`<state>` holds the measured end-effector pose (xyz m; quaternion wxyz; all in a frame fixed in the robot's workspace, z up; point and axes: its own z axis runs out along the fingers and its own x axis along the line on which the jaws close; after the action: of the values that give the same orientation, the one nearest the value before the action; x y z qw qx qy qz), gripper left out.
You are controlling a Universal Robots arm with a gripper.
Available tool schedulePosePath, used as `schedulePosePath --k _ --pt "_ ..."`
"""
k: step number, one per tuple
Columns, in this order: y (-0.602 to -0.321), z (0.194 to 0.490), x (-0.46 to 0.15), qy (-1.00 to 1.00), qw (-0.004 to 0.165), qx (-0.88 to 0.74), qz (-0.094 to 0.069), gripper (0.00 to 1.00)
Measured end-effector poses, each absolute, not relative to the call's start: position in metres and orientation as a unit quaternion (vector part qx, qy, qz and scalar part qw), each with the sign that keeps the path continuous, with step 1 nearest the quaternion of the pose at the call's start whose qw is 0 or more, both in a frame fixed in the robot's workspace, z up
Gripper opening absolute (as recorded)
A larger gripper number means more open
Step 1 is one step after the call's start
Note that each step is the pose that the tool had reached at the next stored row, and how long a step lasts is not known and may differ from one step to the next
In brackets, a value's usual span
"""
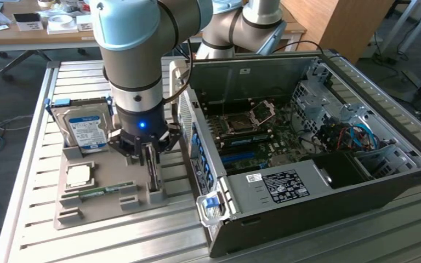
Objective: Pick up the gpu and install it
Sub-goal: 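Pick up the gpu and move the gpu toward the slot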
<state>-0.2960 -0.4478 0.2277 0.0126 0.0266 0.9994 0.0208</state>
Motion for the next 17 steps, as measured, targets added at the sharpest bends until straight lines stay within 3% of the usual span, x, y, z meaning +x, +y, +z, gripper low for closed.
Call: schedulePosePath --k 3,5,17 --pt "-0.4478 0.2277 -0.2960 0.999 0.013 0.027 0.021 0.38" --pt "-0.4478 0.2277 -0.2960 0.999 0.013 0.027 0.021 0.27" --pt "-0.4478 0.2277 -0.2960 0.999 0.013 0.027 0.021 0.27"
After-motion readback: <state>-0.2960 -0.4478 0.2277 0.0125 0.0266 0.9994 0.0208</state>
